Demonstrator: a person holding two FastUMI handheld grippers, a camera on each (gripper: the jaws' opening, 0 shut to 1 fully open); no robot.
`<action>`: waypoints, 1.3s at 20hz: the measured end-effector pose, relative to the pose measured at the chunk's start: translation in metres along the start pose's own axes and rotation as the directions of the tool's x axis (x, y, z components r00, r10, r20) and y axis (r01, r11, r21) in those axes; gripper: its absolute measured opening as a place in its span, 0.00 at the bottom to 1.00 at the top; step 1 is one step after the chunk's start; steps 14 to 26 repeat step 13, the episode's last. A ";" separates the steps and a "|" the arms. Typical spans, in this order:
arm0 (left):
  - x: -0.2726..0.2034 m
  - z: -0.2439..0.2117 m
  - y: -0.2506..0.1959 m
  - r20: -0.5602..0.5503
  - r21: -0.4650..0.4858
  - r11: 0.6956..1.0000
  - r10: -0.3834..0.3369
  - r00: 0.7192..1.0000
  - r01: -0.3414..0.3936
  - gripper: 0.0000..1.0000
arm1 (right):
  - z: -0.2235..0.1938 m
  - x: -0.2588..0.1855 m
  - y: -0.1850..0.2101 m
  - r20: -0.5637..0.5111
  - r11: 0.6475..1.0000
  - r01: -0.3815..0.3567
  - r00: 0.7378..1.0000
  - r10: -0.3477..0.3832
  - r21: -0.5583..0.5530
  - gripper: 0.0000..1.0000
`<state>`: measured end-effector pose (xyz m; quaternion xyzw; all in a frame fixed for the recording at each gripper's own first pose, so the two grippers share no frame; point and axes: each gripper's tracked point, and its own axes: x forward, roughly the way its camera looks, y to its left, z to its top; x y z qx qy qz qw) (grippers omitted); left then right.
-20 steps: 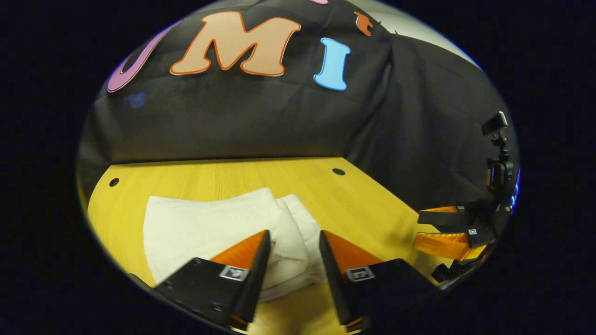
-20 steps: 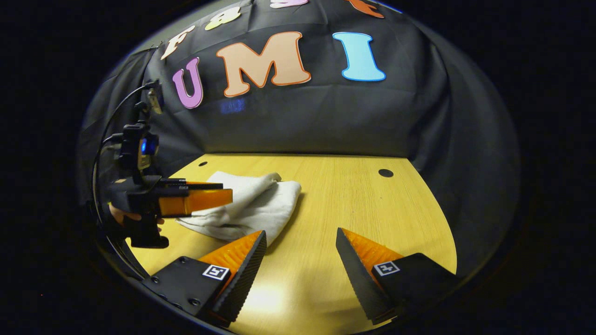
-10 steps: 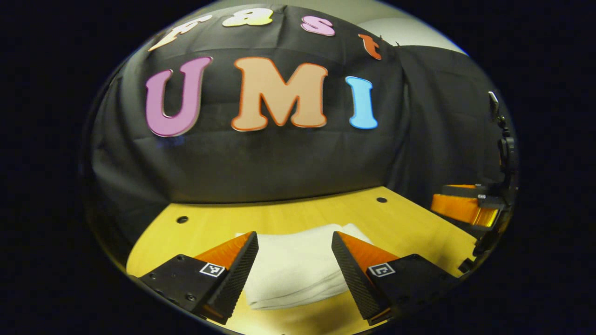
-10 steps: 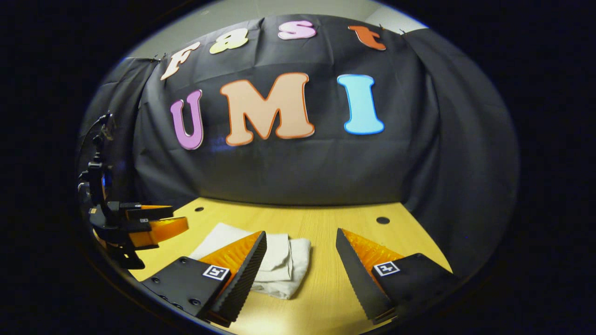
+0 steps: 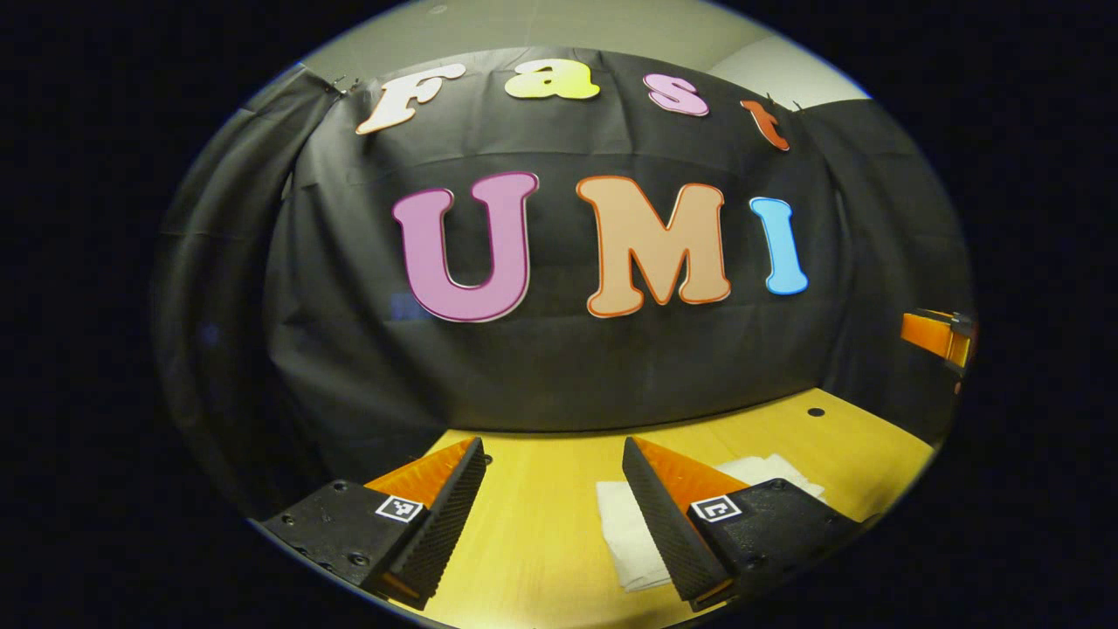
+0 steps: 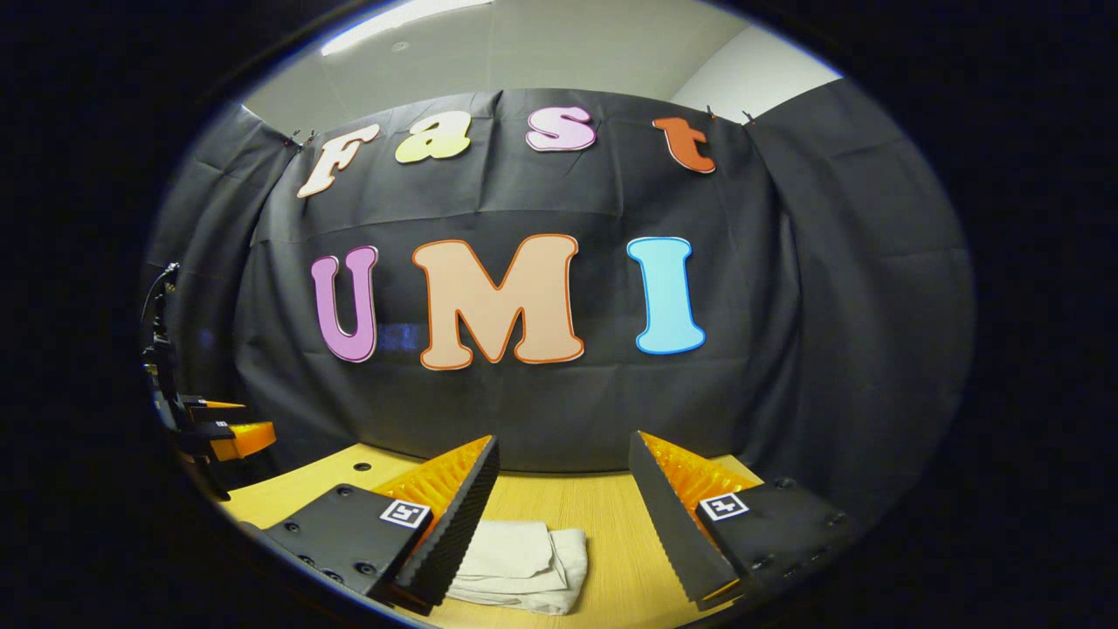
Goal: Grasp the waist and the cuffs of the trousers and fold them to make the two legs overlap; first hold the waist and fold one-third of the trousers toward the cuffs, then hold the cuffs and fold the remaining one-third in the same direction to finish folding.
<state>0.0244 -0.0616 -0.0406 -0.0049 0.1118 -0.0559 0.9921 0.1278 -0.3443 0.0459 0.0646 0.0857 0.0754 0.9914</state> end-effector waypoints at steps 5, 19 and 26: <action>-0.006 0.010 0.018 0.038 0.030 0.999 0.033 0.999 -0.034 0.95 | 0.000 -0.010 0.006 -0.006 1.000 0.016 1.000 -0.016 -0.004 0.96; -0.010 0.016 0.028 0.061 0.011 0.999 0.043 0.997 -0.044 0.96 | 0.009 -0.021 0.013 0.026 1.000 0.021 0.999 -0.021 -0.012 0.96; -0.010 0.016 0.028 0.061 0.011 0.999 0.043 0.997 -0.044 0.96 | 0.009 -0.021 0.013 0.026 1.000 0.021 0.999 -0.021 -0.012 0.96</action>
